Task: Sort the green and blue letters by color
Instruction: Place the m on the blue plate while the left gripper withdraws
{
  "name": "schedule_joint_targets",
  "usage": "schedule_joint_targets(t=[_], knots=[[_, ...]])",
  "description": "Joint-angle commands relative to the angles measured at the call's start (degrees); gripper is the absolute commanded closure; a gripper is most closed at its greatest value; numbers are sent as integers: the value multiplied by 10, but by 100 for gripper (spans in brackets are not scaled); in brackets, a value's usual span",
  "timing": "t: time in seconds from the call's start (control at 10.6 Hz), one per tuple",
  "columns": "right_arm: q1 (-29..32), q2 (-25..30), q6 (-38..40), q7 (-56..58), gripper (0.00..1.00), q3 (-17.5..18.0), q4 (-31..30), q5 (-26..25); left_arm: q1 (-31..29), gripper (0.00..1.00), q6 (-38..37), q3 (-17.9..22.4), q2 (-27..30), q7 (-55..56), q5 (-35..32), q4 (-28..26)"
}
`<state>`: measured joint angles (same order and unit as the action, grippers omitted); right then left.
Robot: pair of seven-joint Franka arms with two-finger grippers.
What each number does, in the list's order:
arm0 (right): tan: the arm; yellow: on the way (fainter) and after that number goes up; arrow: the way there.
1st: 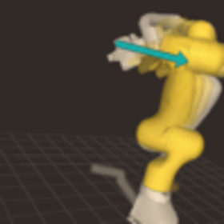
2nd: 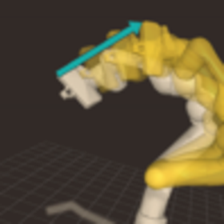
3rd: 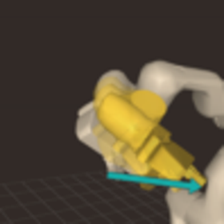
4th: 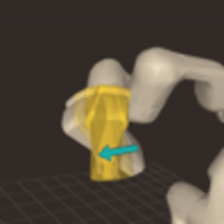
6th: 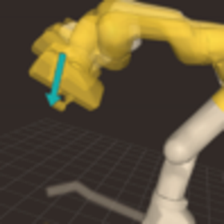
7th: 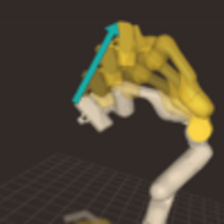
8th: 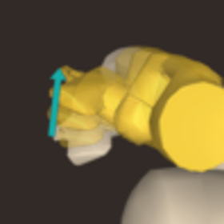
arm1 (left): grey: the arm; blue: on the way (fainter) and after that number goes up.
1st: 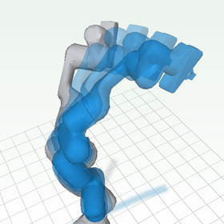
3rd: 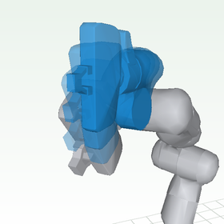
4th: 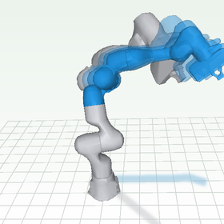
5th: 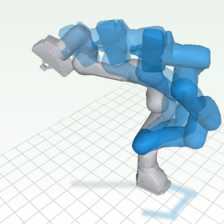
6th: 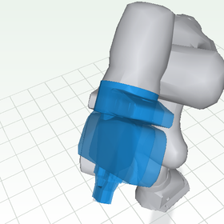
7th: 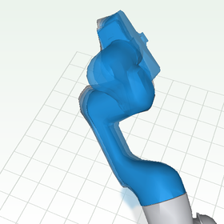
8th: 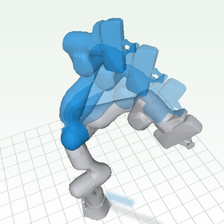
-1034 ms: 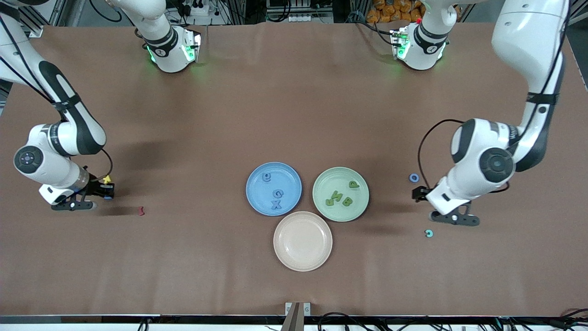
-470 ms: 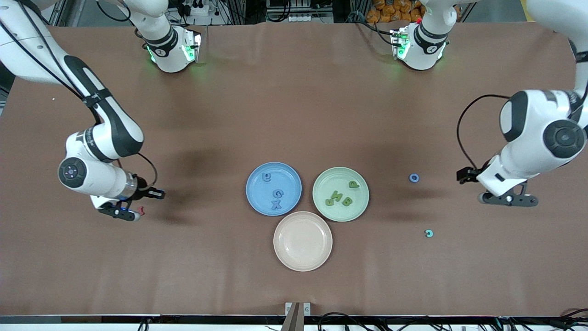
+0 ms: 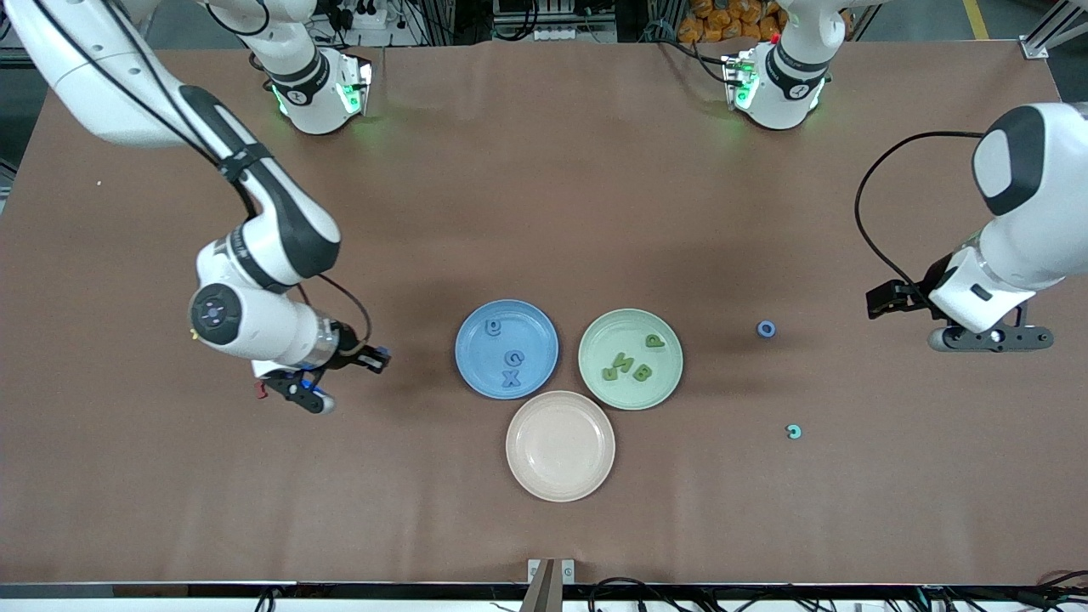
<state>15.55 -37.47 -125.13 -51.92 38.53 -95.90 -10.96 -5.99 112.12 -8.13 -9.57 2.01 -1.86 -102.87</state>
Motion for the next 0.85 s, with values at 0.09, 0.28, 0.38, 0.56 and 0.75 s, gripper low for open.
schedule_joint_targets(t=[0.09,0.28,0.38,0.56,0.75], knots=[[-127,-22,-5,-147,100,-8,73,52,24,0,-68,2,6,59,20,84],[-177,-23,-48,-240,86,-13,75,52,24,0,-77,-18,4,74,19,115],[-191,-23,-52,-250,8,-18,75,50,25,0,-78,-27,5,85,18,122],[-217,-5,-44,-231,0,-61,71,44,26,0,-95,-34,6,109,19,145],[-286,2,-21,-192,0,-147,75,45,30,0,-106,-48,10,145,20,155]])
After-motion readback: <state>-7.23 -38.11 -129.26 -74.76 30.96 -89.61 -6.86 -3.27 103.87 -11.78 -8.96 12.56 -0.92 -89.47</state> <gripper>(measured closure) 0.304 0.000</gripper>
